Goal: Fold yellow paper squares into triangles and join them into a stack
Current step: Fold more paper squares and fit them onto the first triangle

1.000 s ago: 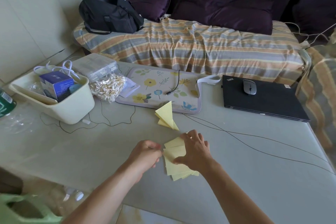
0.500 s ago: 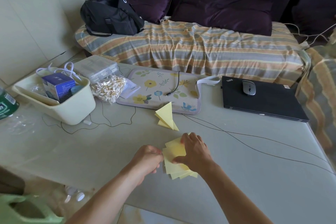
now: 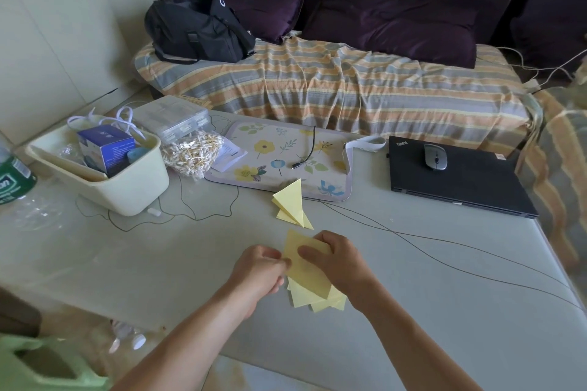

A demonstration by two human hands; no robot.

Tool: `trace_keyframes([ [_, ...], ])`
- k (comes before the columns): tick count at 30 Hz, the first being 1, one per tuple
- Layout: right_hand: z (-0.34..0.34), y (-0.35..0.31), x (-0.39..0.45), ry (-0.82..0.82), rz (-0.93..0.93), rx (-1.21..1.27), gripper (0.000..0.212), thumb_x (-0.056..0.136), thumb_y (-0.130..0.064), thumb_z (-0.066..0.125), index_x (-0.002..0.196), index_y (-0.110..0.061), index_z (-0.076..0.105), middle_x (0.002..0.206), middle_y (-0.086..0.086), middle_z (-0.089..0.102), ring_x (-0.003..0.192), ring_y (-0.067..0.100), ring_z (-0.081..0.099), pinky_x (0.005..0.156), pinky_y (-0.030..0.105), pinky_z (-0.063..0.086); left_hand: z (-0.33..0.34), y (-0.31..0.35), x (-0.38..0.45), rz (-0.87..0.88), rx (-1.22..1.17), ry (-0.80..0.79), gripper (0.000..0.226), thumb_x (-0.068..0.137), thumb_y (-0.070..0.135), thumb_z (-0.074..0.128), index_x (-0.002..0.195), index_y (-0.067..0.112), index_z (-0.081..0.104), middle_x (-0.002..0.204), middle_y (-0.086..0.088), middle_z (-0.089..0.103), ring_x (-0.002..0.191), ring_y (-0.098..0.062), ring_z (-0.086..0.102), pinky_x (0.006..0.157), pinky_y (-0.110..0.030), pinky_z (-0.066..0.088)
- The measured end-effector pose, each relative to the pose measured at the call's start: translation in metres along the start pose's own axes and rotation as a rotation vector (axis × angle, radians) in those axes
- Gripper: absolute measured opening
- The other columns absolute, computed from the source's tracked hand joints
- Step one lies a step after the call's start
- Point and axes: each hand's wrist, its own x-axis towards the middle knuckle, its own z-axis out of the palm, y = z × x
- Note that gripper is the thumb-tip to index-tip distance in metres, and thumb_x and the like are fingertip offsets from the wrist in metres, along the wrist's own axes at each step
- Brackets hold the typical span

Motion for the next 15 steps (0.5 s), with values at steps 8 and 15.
trace_keyframes([
  [8,-0.007,-0.008,-0.018,-0.007,0.093,0.426,0.008,0.083,-0.026,0.074,0.088,-0.021,0.071,0.087,0.009,0.073,0.075,0.026,0.067,0.069,0.039,0.053,0.002,0.012,-0.008,-0.027,-0.204,-0.036,0.016,0.092,0.010,0.072,0.103,0.001,0.064,0.103,-0.021,0.074,0.070,-0.026,0.070,0.073,-0.040,0.063],
  [15,-0.017,-0.008,-0.030,0.044,0.048,0.296,0.006,0.090,-0.018,0.068,0.092,-0.013,0.070,0.082,0.001,0.069,0.072,0.018,0.060,0.065,0.030,0.046,-0.002,0.020,-0.003,0.077,-0.377,0.094,0.011,0.092,0.006,0.071,0.103,0.003,0.070,0.096,-0.016,0.074,0.077,-0.023,0.065,0.072,-0.032,0.058],
])
